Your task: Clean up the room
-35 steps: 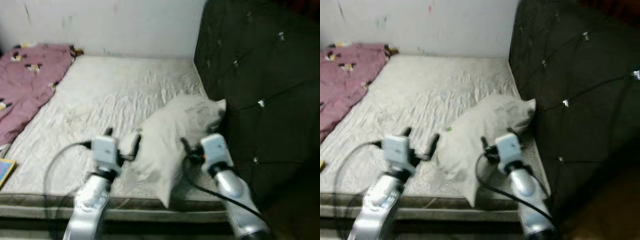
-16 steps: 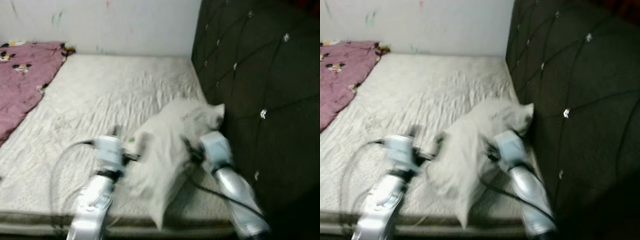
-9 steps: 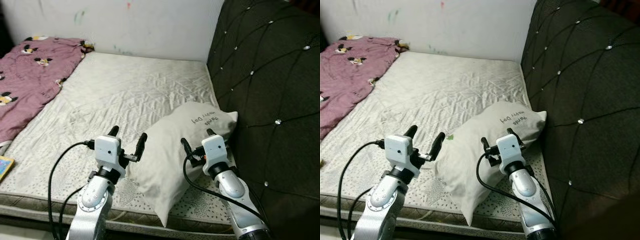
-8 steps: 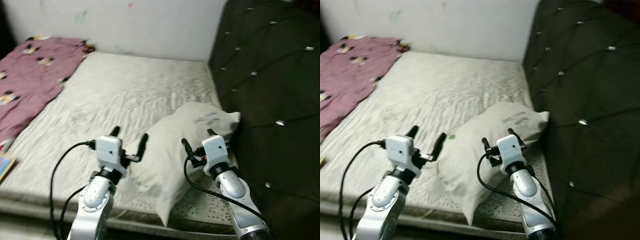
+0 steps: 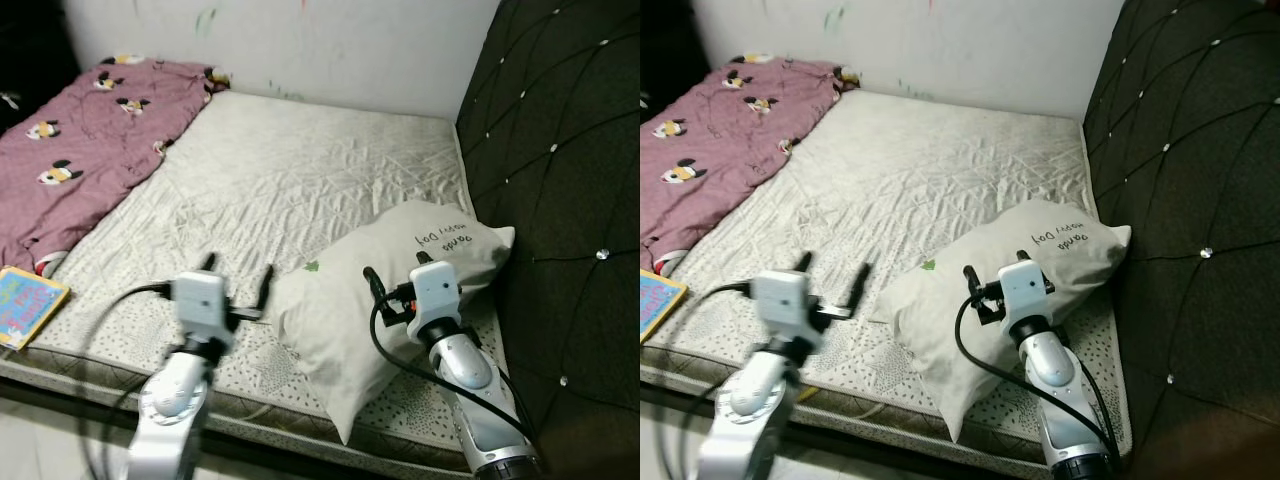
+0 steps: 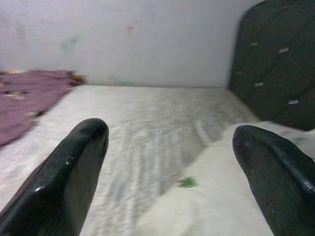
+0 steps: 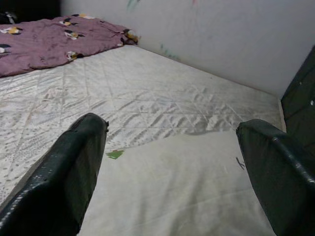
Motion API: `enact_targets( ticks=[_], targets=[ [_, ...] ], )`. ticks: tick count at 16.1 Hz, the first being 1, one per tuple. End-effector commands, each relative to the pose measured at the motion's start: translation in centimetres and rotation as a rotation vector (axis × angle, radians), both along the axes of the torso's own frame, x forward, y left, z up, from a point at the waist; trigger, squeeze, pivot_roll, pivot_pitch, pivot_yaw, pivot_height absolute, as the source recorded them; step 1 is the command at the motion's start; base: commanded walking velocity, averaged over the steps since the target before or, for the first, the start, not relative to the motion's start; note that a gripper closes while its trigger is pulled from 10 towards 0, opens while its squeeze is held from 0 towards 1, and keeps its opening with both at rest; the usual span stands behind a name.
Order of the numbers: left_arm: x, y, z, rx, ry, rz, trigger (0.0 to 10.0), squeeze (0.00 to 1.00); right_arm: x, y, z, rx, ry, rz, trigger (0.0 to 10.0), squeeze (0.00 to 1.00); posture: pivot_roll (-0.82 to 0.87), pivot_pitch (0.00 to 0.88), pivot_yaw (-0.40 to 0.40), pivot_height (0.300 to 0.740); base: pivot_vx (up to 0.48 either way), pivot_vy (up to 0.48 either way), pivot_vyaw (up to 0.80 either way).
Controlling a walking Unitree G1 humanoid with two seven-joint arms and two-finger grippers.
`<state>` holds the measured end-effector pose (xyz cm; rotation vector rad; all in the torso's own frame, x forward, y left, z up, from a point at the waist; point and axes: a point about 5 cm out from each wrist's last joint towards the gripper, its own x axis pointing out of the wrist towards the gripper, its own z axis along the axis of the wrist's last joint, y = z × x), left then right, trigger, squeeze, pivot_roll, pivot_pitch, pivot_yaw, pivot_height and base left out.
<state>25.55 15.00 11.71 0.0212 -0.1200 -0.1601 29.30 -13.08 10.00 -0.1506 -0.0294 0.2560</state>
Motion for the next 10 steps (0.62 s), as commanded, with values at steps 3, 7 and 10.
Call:
enact_targets(
  ticks=[3, 7, 10],
  targets=[
    [0.0, 2.2, 1.0, 0.051, -0.016, 0.170, 10.0, 0.00, -0.3, -0.5, 0.6, 0.016, 0.000, -0.036, 10.0, 0.00, 0.00, 0.113, -0.039, 0.740, 0.000, 0.000, 0.00],
    [-1.4, 3.4, 0.5, 0.024, 0.003, 0.203, 10.0, 0.00, -1.0, -0.6, 0.6, 0.059, 0.010, -0.055, 10.0, 0.00, 0.00, 0.077, -0.026, 0.740, 0.000, 0.000, 0.00],
    [-2.8, 4.3, 0.0, -0.016, 0.040, 0.265, 10.0, 0.00, -1.6, -1.8, 0.5, 0.037, 0.010, -0.079, 10.0, 0.00, 0.00, 0.059, -0.025, 0.740, 0.000, 0.000, 0.00]
  ],
)
